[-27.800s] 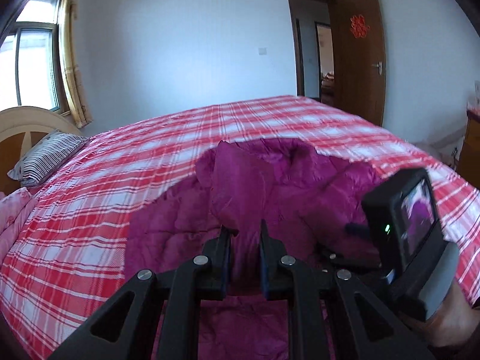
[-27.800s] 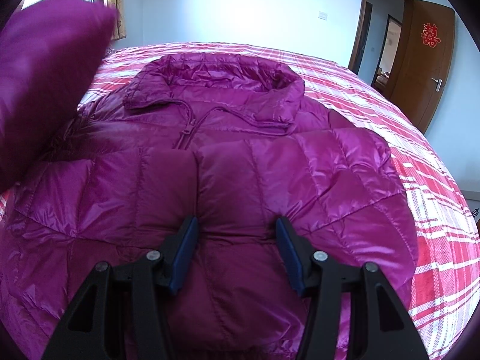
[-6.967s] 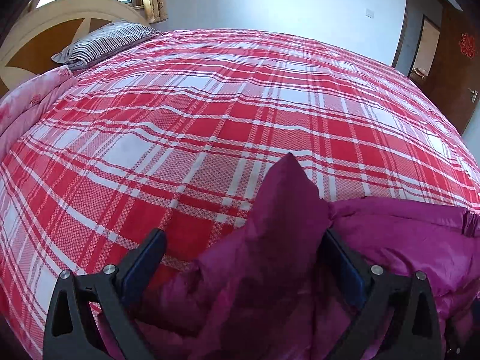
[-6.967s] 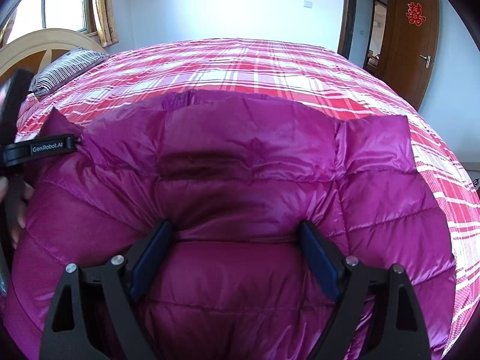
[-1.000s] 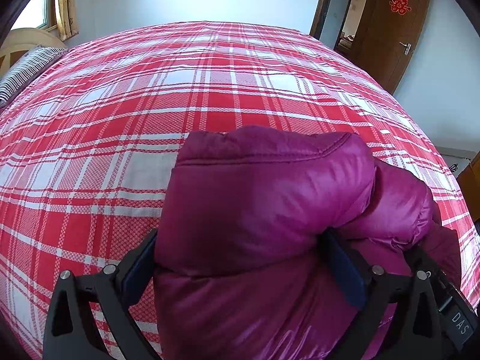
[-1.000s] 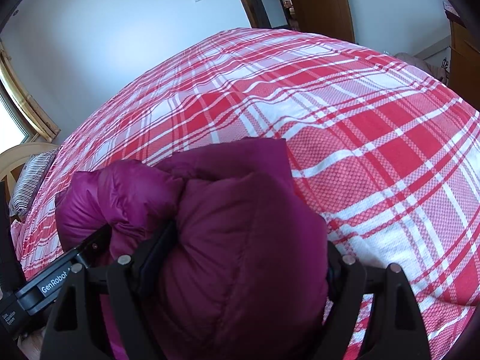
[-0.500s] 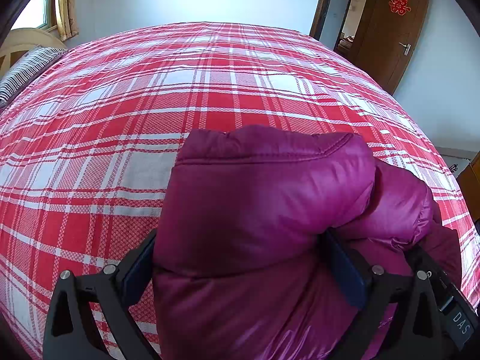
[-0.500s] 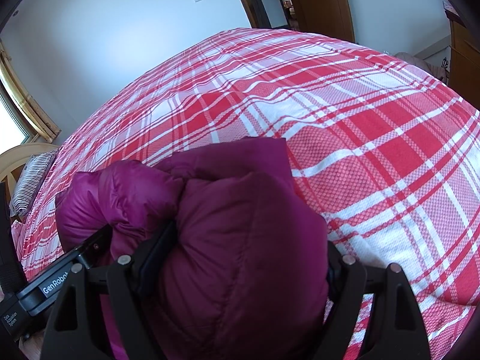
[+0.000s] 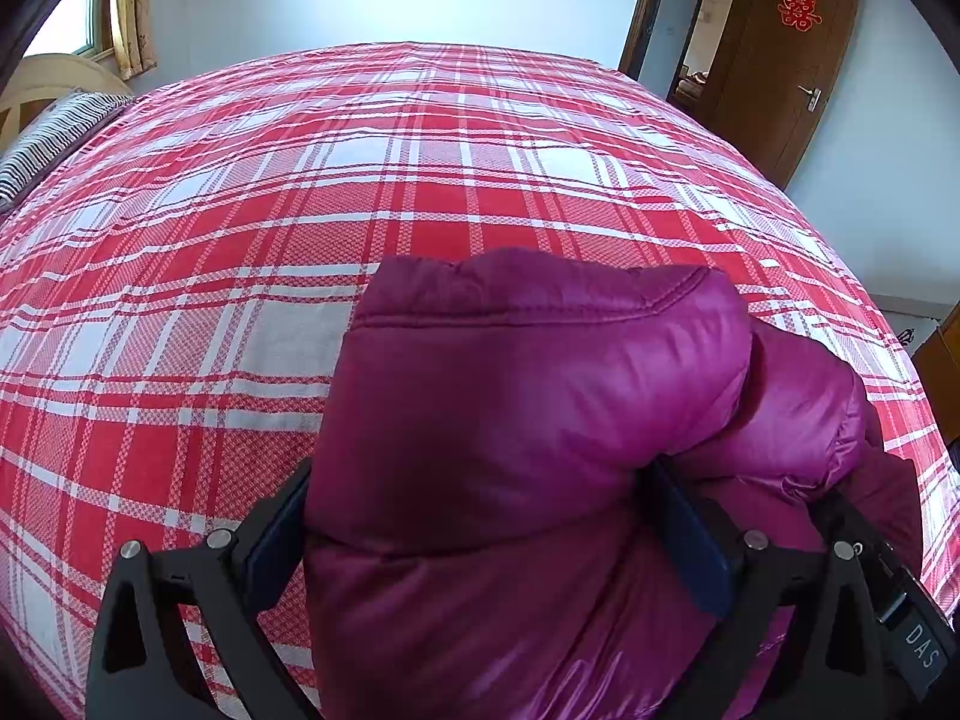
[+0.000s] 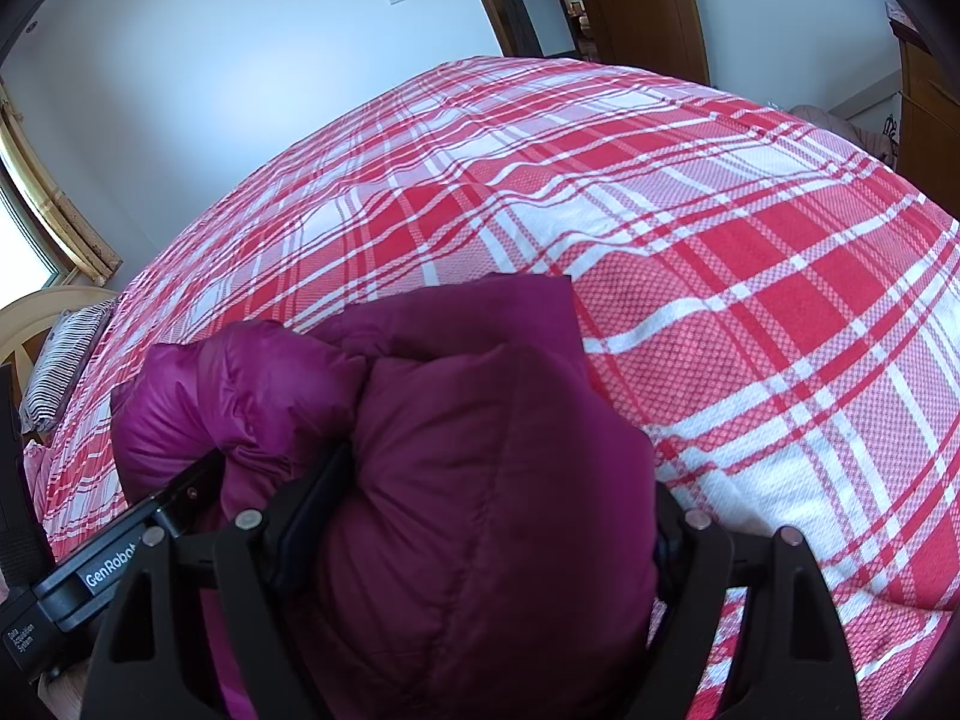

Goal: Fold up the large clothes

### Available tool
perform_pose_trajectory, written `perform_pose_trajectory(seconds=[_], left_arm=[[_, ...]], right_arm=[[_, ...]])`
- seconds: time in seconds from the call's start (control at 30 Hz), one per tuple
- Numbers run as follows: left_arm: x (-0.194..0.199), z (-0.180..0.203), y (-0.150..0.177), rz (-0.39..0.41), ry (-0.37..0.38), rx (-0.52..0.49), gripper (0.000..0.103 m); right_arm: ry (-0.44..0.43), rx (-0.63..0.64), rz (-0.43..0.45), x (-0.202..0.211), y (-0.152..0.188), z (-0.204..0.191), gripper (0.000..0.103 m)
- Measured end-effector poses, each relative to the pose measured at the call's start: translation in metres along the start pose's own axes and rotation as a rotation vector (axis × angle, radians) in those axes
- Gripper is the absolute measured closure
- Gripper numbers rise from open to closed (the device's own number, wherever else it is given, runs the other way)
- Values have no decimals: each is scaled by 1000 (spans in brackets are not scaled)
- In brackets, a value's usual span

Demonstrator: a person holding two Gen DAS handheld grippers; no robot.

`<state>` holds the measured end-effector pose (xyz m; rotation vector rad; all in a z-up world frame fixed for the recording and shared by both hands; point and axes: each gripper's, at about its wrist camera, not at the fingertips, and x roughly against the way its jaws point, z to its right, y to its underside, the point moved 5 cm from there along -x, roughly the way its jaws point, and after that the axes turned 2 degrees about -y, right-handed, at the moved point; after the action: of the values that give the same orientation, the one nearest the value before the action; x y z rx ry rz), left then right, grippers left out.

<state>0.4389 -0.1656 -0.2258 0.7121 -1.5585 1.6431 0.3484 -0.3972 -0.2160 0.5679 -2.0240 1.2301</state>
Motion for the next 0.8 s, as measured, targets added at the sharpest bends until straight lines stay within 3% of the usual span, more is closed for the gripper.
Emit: perform_pose_trajectory(seconds=[0.5,0.8], left_arm=[[-4,0,1,-16,-6,-8,0],[-5,0,2,-8,-8,-15,0]], right_arm=[[27,30,-36,-4,-1,-2,16],[-34,33,-62,-2,-3,0,17]])
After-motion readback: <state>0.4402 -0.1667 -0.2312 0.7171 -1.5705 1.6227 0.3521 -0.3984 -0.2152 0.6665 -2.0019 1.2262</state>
